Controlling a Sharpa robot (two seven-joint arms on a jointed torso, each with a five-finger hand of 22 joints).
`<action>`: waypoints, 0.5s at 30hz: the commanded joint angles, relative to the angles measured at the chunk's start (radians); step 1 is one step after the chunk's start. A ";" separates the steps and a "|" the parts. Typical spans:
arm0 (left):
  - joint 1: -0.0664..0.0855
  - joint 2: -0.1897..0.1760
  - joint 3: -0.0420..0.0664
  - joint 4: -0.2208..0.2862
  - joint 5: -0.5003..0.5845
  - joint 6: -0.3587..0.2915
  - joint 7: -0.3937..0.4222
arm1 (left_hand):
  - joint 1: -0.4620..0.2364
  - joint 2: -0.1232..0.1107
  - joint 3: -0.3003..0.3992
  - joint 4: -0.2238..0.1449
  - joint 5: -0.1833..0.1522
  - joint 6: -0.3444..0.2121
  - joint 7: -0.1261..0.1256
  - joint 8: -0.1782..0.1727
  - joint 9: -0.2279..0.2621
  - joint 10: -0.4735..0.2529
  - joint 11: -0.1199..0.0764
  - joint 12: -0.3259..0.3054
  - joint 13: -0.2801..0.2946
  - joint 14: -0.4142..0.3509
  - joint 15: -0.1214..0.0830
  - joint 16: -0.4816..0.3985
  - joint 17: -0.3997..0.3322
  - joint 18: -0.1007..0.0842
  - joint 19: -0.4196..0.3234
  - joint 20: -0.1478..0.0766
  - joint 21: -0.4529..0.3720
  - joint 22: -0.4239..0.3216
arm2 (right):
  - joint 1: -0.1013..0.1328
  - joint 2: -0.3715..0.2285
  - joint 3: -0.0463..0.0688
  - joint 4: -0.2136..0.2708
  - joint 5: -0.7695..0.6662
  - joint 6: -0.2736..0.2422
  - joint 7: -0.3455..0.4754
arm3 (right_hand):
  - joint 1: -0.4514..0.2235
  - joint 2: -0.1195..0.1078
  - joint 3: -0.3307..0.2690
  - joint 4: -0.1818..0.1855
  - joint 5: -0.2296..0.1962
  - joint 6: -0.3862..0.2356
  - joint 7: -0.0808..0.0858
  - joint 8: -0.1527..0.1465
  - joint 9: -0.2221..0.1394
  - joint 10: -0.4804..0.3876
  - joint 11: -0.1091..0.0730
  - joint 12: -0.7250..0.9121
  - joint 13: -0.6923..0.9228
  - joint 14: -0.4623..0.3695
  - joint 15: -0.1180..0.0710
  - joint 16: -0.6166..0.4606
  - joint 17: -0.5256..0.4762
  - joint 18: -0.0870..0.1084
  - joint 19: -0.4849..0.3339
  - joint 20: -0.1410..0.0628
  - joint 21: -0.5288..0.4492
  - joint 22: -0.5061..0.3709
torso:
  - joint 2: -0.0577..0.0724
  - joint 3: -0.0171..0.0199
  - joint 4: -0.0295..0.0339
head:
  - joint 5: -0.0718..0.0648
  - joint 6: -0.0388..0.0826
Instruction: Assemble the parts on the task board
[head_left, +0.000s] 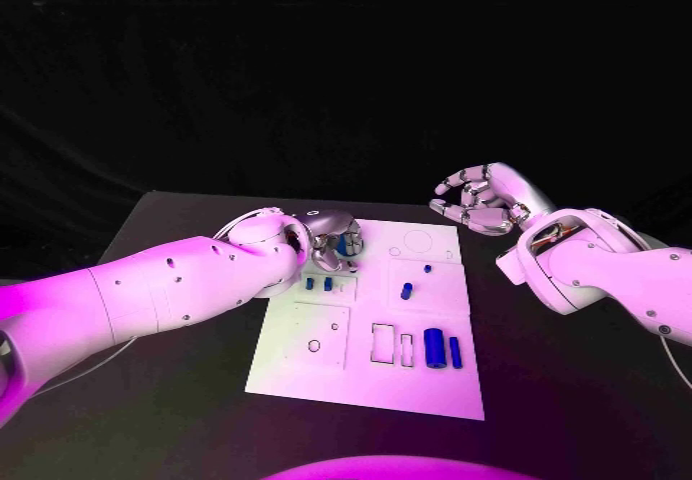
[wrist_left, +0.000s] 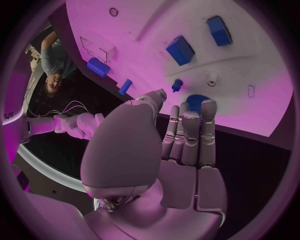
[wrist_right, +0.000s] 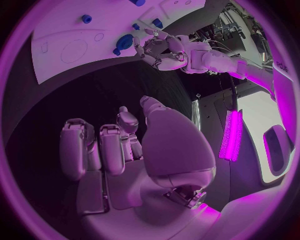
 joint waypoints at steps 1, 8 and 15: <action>-0.002 0.006 0.000 -0.002 -0.026 0.057 -0.008 | 0.012 -0.001 0.013 -0.001 0.006 0.020 -0.001 -0.010 -0.005 0.020 -0.001 -0.011 -0.008 0.013 -0.002 0.014 0.006 -0.016 0.016 0.002 0.014 0.014 | -0.001 0.002 0.000 -0.001 -0.003 0.007 0.002 | -0.010 -0.005 0.006 0.000 0.003 -0.006 -0.004 0.006 -0.001 -0.010 -0.002 -0.006 -0.005 0.036 -0.009 -0.005 -0.004 0.009 -0.009 0.000 -0.005 0.115 | 0.000 0.0005 0.0004 | 0.000 0.000; -0.005 0.012 0.000 -0.009 -0.027 0.065 -0.010 | 0.021 -0.003 0.029 -0.005 0.006 0.034 -0.003 -0.018 -0.012 0.038 -0.005 -0.019 -0.017 0.020 -0.004 0.025 0.010 -0.018 0.027 0.000 0.028 0.031 | -0.001 0.002 0.000 0.000 -0.003 0.006 0.002 | -0.011 -0.005 0.008 0.000 0.003 -0.006 -0.004 0.007 -0.001 -0.016 -0.002 -0.017 -0.017 0.034 -0.010 -0.010 -0.011 0.011 -0.012 -0.001 -0.012 0.111 | 0.000 0.0009 -0.0002 | 0.000 0.000; -0.009 0.021 0.000 -0.017 -0.028 0.060 -0.015 | 0.035 0.004 0.070 -0.016 0.004 0.055 -0.005 -0.026 -0.019 0.059 -0.008 -0.032 -0.029 0.035 -0.007 0.045 0.021 -0.021 0.037 -0.004 0.044 0.048 | -0.001 0.001 0.000 0.001 -0.003 0.006 0.001 | -0.012 -0.006 0.010 0.000 0.003 -0.006 -0.005 0.008 -0.002 -0.019 -0.002 -0.024 -0.025 0.033 -0.010 -0.013 -0.016 0.012 -0.015 -0.001 -0.018 0.107 | 0.000 0.0014 -0.0004 | -0.002 0.000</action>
